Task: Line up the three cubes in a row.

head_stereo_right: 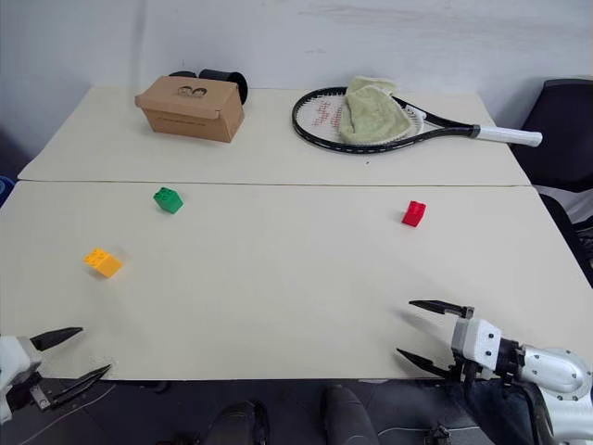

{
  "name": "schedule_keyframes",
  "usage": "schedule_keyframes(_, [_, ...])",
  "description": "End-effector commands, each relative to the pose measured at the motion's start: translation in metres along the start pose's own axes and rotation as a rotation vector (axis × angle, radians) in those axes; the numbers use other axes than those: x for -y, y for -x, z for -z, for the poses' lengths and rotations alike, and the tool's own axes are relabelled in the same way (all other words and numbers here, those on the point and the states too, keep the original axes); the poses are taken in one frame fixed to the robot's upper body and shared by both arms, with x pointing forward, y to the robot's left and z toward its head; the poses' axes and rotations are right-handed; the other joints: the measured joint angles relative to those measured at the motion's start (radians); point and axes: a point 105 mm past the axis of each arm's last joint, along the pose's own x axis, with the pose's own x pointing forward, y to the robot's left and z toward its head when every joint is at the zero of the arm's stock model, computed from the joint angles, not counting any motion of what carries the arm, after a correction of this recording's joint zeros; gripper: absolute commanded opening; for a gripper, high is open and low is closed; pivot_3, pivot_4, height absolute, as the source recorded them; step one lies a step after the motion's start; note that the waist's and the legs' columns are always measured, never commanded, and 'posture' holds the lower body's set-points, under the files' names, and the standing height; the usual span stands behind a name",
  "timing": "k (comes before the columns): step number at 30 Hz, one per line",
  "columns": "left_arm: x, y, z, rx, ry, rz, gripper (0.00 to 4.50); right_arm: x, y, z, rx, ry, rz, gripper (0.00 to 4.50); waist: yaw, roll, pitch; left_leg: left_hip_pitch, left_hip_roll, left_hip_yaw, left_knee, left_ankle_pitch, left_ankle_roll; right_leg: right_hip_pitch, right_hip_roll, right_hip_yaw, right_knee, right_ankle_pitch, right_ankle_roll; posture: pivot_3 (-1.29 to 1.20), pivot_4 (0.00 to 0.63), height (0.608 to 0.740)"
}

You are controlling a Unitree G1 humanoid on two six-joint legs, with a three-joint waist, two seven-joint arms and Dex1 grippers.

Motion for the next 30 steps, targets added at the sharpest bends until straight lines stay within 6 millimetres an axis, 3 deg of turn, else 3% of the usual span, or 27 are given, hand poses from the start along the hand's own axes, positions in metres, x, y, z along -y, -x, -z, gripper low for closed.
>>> schedule_keyframes(1, [0.0, -0.001, -0.01, 0.041, -0.001, -0.012, 4.48, 0.006, -0.005, -0.011, 0.06, -0.016, 0.055, 4.5, 0.0, 0.0, 0.0, 0.0, 0.0, 0.0, 0.0, 0.0, 0.0, 0.0, 0.0, 0.0, 0.0, 0.0, 0.0, 0.0, 0.15, 0.74])
schedule_keyframes(4, [0.003, -0.006, -0.024, 0.124, 0.083, 0.016, 4.48, 0.012, -0.005, -0.015, 0.09, -0.095, 0.136, 4.5, 0.0, 0.0, 0.0, 0.0, 0.0, 0.0, 0.0, 0.0, 0.0, 0.0, 0.0, 0.0, 0.0, 0.0, 0.0, 0.0, 0.15, 0.74])
schedule_keyframes(7, [0.019, -0.014, -0.044, 0.198, 0.142, 0.127, 4.48, 0.024, 0.004, -0.015, 0.11, -0.188, 0.313, 4.5, 0.002, 0.0, 0.0, 0.0, 0.001, -0.001, 0.0, -0.001, -0.001, 0.0, 0.0, -0.001, 0.0, 0.0, 0.0, 0.0, 0.15, 0.74])
schedule_keyframes(14, [0.042, -0.049, -0.094, 0.378, 0.13, 0.189, 4.48, 0.029, 0.027, 0.01, 0.047, -0.372, 0.726, 4.5, 0.006, 0.0, 0.0, -0.001, -0.001, -0.002, 0.0, -0.001, -0.001, 0.001, -0.002, -0.001, 0.0, 0.0, 0.0, 0.0, 0.15, 0.74])
schedule_keyframes(18, [0.054, -0.066, -0.118, 0.475, 0.115, 0.206, 4.48, 0.035, -0.001, 0.006, 0.077, -0.396, 0.834, 4.5, -0.01, 0.001, -0.001, 0.0, -0.001, -0.002, 0.0, -0.001, -0.001, 0.001, -0.001, 0.0, 0.001, 0.001, 0.001, 0.0, 0.15, 0.74])
schedule_keyframes(20, [0.055, -0.068, -0.12, 0.482, 0.123, 0.215, 4.48, 0.056, -0.016, -0.005, 0.079, -0.366, 0.875, 4.5, -0.029, 0.002, 0.0, 0.0, -0.001, -0.001, 0.0, 0.0, -0.002, 0.001, 0.0, 0.001, 0.001, 0.001, 0.002, 0.0, 0.15, 0.74])
schedule_keyframes(24, [0.056, -0.073, -0.125, 0.486, 0.115, 0.244, 4.48, 0.104, -0.03, -0.009, 0.02, -0.43, 1.064, 4.5, -0.035, 0.004, -0.001, 0.0, -0.001, -0.001, 0.0, 0.001, -0.003, -0.001, 0.002, 0.002, 0.003, 0.001, 0.003, 0.0, 0.15, 0.74])
schedule_keyframes(30, [0.058, -0.084, -0.135, 0.513, 0.1, 0.273, 4.48, 0.151, -0.062, -0.026, 0.054, -0.474, 1.161, 4.5, -0.022, 0.004, -0.001, -0.006, -0.001, -0.003, 0.0, 0.0, -0.007, -0.008, 0.008, 0.002, 0.002, 0.0, 0.001, 0.0, 0.15, 0.74])
